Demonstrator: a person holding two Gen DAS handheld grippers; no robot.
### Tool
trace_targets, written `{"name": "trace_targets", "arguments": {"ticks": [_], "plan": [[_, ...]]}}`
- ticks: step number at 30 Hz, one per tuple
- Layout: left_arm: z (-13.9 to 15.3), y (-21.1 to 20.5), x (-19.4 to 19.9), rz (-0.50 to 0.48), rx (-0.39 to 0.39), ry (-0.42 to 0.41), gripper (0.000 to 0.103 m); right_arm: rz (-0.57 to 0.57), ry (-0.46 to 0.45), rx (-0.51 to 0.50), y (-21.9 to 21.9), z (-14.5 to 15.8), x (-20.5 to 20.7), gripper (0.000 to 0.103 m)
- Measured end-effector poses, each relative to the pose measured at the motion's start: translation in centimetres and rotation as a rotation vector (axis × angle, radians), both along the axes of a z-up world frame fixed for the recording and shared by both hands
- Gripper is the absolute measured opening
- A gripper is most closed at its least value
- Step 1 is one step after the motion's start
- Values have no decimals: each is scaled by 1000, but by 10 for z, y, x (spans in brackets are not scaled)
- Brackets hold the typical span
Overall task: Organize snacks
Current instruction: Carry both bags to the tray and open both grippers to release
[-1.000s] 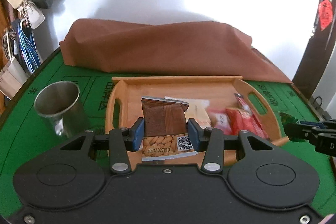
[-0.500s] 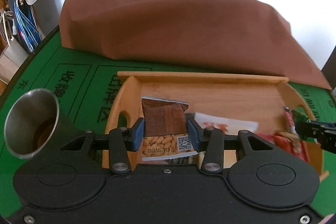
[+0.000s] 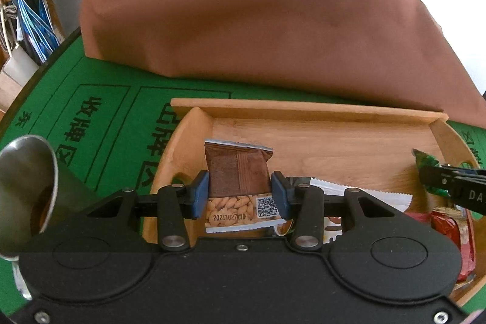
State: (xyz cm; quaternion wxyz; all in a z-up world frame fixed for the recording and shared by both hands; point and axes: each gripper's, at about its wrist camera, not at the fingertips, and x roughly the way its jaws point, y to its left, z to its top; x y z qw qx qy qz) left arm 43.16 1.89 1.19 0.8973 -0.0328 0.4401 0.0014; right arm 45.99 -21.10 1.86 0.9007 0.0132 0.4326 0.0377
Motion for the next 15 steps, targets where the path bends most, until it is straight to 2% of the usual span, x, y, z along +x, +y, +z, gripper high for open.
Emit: {"name": "trace_targets", "arguments": {"ticks": [5,15], "plan": [[-8,0,4,-1,-3,10,42,-5,1,-10,1,-5,2,30],[-7,-6,-1,-9,15,-13,43,-3,-2,-13,1,-5,3,31]]}}
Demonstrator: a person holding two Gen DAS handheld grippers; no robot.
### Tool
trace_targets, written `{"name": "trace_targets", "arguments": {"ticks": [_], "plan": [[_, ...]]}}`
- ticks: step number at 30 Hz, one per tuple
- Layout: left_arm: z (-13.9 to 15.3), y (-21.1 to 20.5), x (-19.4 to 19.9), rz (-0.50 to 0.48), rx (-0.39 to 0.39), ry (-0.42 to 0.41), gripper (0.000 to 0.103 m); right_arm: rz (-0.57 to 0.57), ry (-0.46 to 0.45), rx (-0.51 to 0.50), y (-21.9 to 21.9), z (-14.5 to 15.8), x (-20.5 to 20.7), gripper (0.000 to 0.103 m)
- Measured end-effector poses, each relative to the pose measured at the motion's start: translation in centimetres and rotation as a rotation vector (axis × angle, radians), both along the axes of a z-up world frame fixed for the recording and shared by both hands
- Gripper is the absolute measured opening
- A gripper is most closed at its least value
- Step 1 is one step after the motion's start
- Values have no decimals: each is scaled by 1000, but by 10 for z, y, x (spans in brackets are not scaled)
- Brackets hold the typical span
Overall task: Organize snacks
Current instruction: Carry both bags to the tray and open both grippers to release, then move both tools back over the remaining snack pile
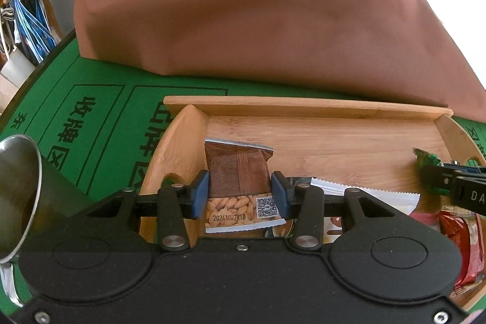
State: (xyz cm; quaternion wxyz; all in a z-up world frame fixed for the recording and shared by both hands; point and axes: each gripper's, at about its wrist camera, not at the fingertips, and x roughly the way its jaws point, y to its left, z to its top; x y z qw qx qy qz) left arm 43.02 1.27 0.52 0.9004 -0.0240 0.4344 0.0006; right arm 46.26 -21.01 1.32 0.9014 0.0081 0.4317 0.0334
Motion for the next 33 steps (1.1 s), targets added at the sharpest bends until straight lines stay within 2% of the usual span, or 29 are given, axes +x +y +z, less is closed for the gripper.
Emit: {"name": "trace_targets", "arguments": {"ticks": [4,6,7,8,10,12,19,26,29,33], "plan": [[2,2,-2,14,-18,-3,45,-5,-3,17,-3,0,-1,35],[6,2,-5,13,-16,-14,54,-3,-7,28,-4,1,-3,37],[8,3,-7,12,-16,-22,66,1,-14,29,-4,2,-5,50],[10,3,-9,12,-20,-34,78,4,-21,28,-4,3,-7,53],[15,4,-15,16,-37,-62,88,9,-30,28,-3,6,-11,56],[20,4,-22,13,-47,-84,89,6,-41,26,-2,11,-15,58],[42,-8,-63,-51,-3,-150,97,35,-91,19,-1,27,-54,68],[51,-12,-122,-132,-6,-193,102,79,-149,52,-12,35,-114,78],[50,-13,-150,-161,2,-209,103,105,-186,41,-16,37,-144,84],[45,-11,-185,-197,-30,-206,103,153,-238,14,-18,36,-186,89]]}}
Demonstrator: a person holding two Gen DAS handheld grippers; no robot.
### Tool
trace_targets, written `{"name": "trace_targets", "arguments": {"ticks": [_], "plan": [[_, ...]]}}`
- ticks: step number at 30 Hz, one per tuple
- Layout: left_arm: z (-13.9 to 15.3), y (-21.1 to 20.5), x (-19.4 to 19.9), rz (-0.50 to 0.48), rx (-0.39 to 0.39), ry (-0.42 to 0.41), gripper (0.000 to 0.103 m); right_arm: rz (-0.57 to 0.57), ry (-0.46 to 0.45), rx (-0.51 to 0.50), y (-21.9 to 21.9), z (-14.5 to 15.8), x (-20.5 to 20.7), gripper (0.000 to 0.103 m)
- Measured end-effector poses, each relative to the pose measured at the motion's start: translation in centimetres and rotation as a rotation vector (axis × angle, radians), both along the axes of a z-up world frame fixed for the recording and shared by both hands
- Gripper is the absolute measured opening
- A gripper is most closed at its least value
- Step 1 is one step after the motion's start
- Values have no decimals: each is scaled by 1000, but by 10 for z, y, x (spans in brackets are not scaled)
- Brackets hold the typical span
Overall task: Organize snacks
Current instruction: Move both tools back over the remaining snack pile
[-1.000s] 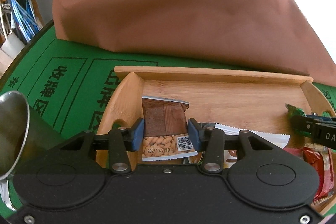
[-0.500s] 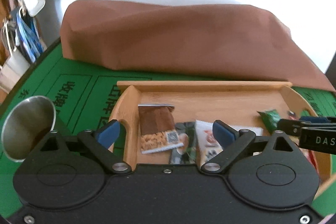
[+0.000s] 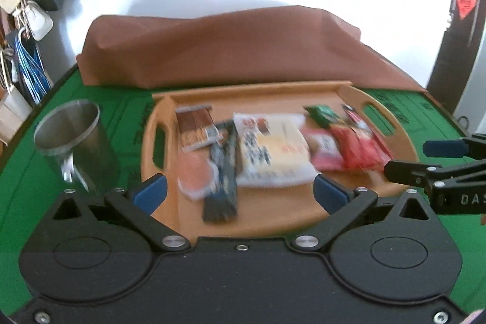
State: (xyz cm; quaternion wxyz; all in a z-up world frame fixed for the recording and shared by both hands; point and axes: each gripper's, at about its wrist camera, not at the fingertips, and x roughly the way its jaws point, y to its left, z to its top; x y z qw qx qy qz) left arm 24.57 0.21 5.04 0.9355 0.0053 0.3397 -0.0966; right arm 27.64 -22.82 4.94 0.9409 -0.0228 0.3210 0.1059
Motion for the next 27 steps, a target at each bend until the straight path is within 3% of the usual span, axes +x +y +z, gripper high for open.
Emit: {"name": "trace_targets", "arguments": {"ticks": [4,7,11,17,27], "plan": [[-5,-1,-30,-25,1,-8,103,62,-18,-17,-1,-5,-38,94],[-11,-4,-48,-47,16,-13,103,131,19,-21,-3,-13,-55,97],[-24,-4,-64,-56,6,22,103,194,33,-59,-6,-21,-77,101],[-43,1,-80,-69,-22,43,103,242,30,-157,-3,-38,-106,103],[-63,-4,-87,-90,22,74,103,299,70,-184,0,-57,-124,103]]}}
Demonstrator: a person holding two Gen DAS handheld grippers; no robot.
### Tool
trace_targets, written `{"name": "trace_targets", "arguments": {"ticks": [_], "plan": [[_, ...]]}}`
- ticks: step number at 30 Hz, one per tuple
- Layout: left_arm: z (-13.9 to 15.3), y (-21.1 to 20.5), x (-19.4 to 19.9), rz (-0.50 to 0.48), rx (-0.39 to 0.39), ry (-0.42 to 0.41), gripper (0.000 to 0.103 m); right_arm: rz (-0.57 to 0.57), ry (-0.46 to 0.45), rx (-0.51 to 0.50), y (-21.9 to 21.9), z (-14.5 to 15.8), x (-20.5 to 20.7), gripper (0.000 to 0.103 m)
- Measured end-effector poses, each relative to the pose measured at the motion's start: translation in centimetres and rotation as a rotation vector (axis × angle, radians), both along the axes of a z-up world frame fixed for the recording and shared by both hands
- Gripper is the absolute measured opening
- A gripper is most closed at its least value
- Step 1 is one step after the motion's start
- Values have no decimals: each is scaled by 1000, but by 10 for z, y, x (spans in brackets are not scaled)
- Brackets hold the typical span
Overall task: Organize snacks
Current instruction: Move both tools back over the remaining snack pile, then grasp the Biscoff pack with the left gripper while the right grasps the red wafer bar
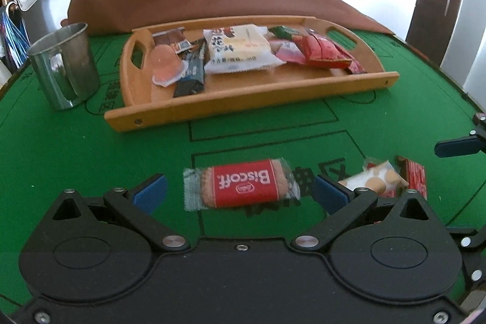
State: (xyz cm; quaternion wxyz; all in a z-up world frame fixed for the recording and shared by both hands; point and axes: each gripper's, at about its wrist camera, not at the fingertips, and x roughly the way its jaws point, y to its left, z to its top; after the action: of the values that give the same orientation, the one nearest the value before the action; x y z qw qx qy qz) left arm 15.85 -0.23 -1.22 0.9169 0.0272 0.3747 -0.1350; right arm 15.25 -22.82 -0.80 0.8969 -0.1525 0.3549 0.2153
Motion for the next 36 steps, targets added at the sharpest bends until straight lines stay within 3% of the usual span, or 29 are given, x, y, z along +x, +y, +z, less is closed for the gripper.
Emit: {"name": "trace_targets", "arguments": {"ticks": [15,36], "plan": [[-10,-11,5,-1,35,7,103,50,35,14,7,-9,13,103],[-11,-13,7,12,36,10,103,19,24,53,7,-12,10,103]]}}
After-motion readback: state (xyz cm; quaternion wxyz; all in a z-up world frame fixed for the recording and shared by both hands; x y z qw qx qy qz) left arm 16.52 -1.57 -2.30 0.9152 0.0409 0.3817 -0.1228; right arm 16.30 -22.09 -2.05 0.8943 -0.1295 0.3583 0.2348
